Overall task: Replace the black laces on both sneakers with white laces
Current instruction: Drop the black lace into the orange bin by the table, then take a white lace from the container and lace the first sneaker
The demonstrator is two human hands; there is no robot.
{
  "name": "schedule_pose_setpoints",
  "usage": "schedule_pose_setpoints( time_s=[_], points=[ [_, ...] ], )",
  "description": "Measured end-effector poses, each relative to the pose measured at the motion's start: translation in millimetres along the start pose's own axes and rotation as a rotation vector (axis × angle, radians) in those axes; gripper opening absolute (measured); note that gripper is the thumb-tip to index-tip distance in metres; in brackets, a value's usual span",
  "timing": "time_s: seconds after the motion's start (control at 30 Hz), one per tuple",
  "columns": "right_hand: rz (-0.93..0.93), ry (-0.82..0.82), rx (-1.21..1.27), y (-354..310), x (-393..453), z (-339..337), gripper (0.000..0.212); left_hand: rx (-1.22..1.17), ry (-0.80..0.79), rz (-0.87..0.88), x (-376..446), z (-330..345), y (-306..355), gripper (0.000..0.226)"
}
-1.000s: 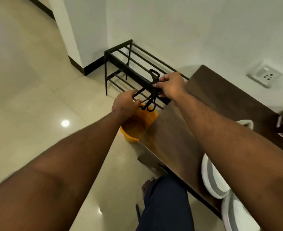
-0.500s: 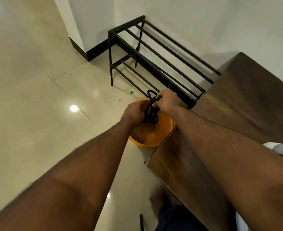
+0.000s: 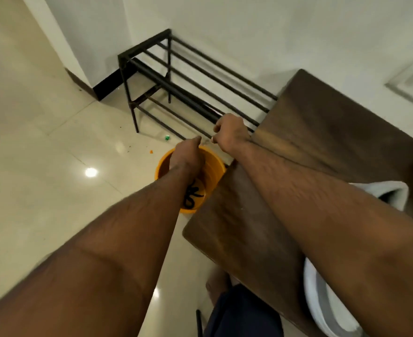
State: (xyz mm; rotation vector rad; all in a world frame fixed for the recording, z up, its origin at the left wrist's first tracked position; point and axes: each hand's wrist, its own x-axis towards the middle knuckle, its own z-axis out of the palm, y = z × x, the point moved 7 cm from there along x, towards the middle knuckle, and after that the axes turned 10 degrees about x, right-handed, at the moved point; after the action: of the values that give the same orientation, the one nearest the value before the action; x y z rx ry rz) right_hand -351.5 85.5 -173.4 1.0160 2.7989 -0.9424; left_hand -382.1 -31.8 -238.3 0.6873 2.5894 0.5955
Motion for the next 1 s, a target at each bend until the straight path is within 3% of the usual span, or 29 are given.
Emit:
schedule_pose_setpoints(
  time_s=[0.23, 0.37, 0.47, 0.7, 0.83, 1.0],
  points=[
    [0.069, 0.244, 0.028, 57, -58, -189, 0.021, -0.057, 0.070, 0.287, -40, -43, 190, 0.034],
    [0.144, 0.403, 0.004, 128, -118, -300, 0.017, 0.030, 0.034, 0.570, -99, -25, 327, 0.039],
    [0.211, 0.460, 0.006, 191, -167, -352, 0.030, 0.048, -0.028, 0.692, -140, 7, 408, 0.031],
    [0.382, 0.430, 0.007, 358, -232, -392, 0.033, 0.296, -0.145, 0.811, -188, 124, 509, 0.049],
    [0.450, 0.318, -0.004, 436, -232, -378, 0.042, 0.464, -0.222, 0.783, -177, 186, 525, 0.053],
    [0.379, 0.230, -0.155, 475, -207, -357, 0.051, 0.522, -0.348, 0.724, -151, 233, 526, 0.069]
  ],
)
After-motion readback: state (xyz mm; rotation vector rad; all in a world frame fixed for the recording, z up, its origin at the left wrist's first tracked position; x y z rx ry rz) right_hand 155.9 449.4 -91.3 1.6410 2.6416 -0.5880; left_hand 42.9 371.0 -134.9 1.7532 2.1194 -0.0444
